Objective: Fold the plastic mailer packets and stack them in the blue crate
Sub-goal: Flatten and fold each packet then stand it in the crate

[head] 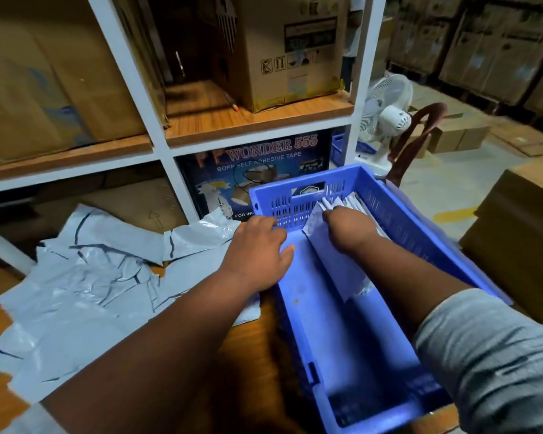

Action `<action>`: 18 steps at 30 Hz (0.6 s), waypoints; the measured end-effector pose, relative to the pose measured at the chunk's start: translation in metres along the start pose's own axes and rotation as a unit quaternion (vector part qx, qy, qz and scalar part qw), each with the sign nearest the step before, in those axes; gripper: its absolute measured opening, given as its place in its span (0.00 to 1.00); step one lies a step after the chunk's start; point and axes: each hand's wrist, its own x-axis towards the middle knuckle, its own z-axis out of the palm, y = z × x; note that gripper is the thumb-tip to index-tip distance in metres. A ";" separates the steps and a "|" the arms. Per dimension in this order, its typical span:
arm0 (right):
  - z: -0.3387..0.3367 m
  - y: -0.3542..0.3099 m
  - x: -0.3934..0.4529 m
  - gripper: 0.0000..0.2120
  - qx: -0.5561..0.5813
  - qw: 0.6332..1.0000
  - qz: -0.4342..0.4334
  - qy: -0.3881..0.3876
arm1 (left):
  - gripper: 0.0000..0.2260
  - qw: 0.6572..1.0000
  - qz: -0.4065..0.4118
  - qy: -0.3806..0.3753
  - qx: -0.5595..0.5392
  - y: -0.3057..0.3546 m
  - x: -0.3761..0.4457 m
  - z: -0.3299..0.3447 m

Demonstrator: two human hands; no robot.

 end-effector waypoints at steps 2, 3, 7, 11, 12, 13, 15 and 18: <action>-0.004 0.000 -0.002 0.10 0.005 1.000 0.005 0.021 | 0.26 1.000 -0.001 0.007 -0.012 -0.003 -0.003 0.000; -0.008 -0.002 -0.004 0.10 0.010 0.999 0.004 0.036 | 0.25 1.000 -0.004 0.013 -0.018 -0.006 -0.005 0.001; -0.039 -0.031 -0.015 0.05 0.039 0.995 -0.024 0.090 | 0.20 0.999 -0.007 0.033 -0.037 -0.024 -0.015 -0.008; -0.072 -0.093 -0.027 0.05 0.060 0.984 -0.100 0.136 | 0.18 0.997 -0.029 0.047 -0.056 -0.050 -0.036 -0.030; -0.079 -0.111 -0.031 0.06 0.061 0.981 -0.121 0.140 | 0.17 0.996 -0.038 0.050 -0.061 -0.059 -0.044 -0.034; -0.084 -0.131 -0.035 0.06 0.062 0.978 -0.142 0.138 | 0.16 0.995 -0.047 0.051 -0.066 -0.069 -0.053 -0.037; -0.089 -0.173 -0.044 0.07 0.067 0.974 -0.179 0.124 | 0.15 0.994 -0.067 0.043 -0.069 -0.092 -0.076 -0.043; -0.073 -0.234 -0.053 0.08 0.068 0.969 -0.217 0.093 | 0.14 0.992 -0.102 0.034 -0.059 -0.127 -0.115 -0.049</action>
